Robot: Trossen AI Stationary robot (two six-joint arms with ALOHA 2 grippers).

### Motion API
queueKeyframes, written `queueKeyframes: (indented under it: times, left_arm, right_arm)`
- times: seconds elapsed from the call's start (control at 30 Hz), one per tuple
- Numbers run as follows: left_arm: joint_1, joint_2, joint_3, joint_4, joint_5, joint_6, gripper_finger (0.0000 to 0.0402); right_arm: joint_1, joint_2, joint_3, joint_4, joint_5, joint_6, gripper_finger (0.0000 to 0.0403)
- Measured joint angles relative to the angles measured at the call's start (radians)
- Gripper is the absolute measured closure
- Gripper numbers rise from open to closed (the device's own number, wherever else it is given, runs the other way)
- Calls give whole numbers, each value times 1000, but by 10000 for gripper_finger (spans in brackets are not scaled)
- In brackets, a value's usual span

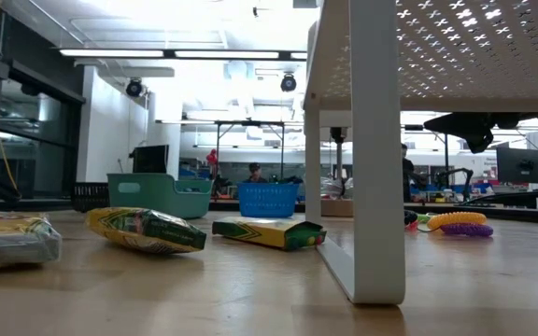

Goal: Pick & Place Office Desk Supplies
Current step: Put the red rubber band into the green bin

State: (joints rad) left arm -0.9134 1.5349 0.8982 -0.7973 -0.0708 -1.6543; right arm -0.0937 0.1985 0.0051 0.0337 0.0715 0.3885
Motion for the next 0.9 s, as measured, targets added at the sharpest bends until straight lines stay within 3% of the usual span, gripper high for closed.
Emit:
queueKeyframes:
  times: [0.9]
  left_arm:
    - [33,52,0,-8,67,45,325]
  right_arm:
    - [0,0,0,0,0,0,215]
